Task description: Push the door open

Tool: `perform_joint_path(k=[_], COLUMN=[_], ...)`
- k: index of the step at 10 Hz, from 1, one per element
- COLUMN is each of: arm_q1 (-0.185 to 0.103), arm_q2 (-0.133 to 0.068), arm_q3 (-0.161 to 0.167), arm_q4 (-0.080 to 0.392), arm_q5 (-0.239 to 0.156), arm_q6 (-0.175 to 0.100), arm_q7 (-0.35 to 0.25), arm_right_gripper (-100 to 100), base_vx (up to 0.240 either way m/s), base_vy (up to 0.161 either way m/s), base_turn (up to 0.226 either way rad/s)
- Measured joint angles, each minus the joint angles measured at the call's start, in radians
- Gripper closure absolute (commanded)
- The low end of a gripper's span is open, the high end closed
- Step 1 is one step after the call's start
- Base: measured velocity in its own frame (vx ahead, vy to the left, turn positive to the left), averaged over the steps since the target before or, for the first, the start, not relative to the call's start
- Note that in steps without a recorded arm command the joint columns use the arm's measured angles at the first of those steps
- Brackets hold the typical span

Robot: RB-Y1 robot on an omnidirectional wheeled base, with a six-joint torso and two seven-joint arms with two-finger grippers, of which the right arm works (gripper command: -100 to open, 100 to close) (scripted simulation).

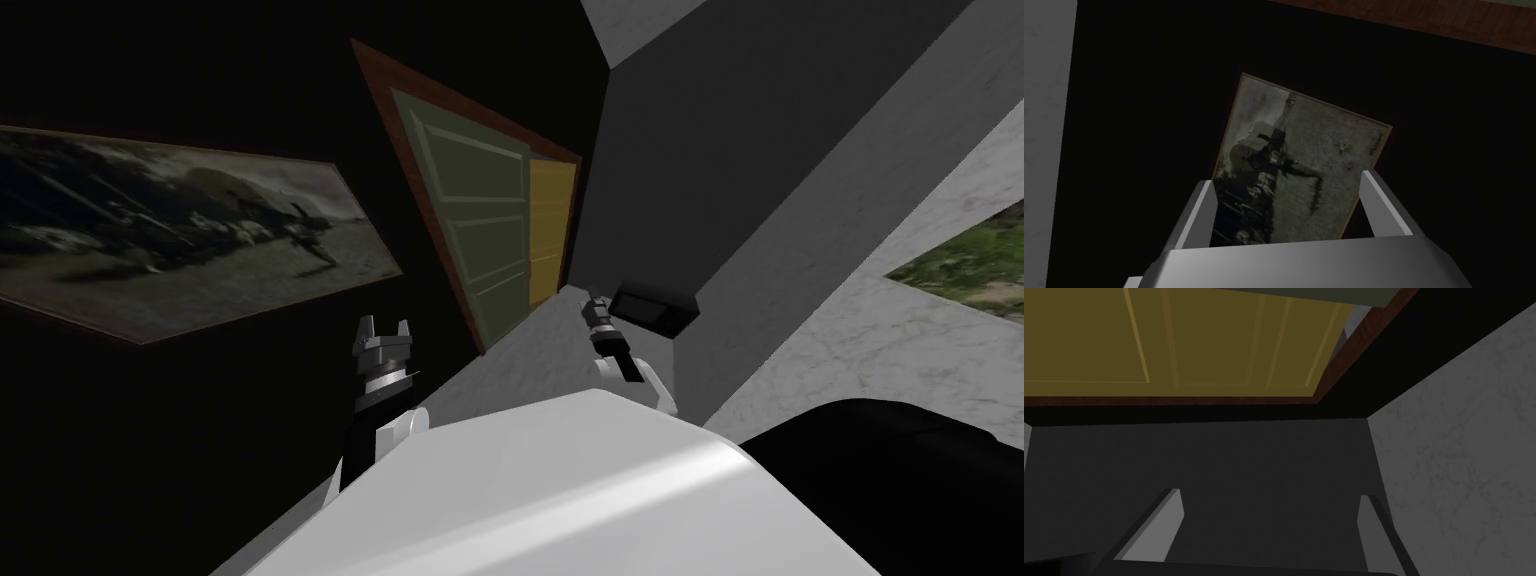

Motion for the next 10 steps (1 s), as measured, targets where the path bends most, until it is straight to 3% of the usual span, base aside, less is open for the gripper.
perform_joint_path(k=[7,10], arm_q1=[-0.061,-0.090], arm_q2=[-0.011,-0.026], arm_q3=[-0.081,-0.122], arm_q4=[0.080,0.124], arm_q5=[0.096,0.134], arm_q6=[0.102,0.142], arm_q7=[-0.036,-0.056], arm_right_gripper=[-100,-100], base_vx=[0.008,-0.010], base_vy=[-0.097,-0.102], base_turn=[0.279,0.275])
